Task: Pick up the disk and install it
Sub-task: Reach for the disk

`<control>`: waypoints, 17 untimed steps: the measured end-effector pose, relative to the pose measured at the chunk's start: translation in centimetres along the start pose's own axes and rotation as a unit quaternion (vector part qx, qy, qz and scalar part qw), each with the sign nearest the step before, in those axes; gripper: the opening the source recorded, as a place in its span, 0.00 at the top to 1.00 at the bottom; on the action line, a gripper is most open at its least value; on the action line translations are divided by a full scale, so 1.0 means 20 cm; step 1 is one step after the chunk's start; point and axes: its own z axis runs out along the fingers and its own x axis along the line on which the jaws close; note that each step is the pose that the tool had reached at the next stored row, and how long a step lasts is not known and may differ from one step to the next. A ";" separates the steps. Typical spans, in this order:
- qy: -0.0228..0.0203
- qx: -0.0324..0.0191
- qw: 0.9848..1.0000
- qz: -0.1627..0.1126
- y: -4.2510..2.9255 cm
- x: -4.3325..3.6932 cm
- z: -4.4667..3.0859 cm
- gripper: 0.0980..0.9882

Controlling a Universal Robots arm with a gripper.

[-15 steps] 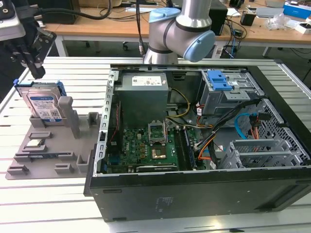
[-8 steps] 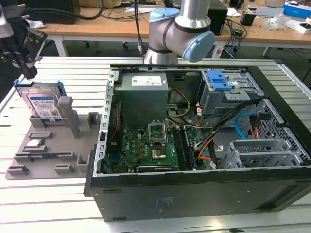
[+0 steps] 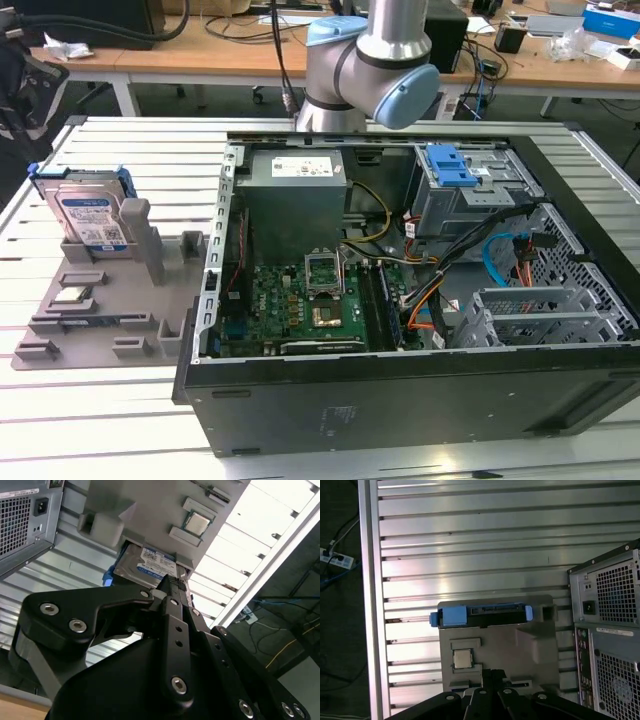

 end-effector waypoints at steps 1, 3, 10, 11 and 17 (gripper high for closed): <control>0.000 0.000 1.000 0.000 -0.001 0.011 0.000 0.99; 0.000 0.000 1.000 0.000 -0.003 0.036 -0.001 0.99; 0.000 0.000 1.000 0.000 -0.010 0.138 -0.004 0.99; 0.000 0.000 1.000 0.000 -0.011 0.150 -0.004 0.99; 0.000 0.000 1.000 0.000 -0.017 0.228 -0.006 0.99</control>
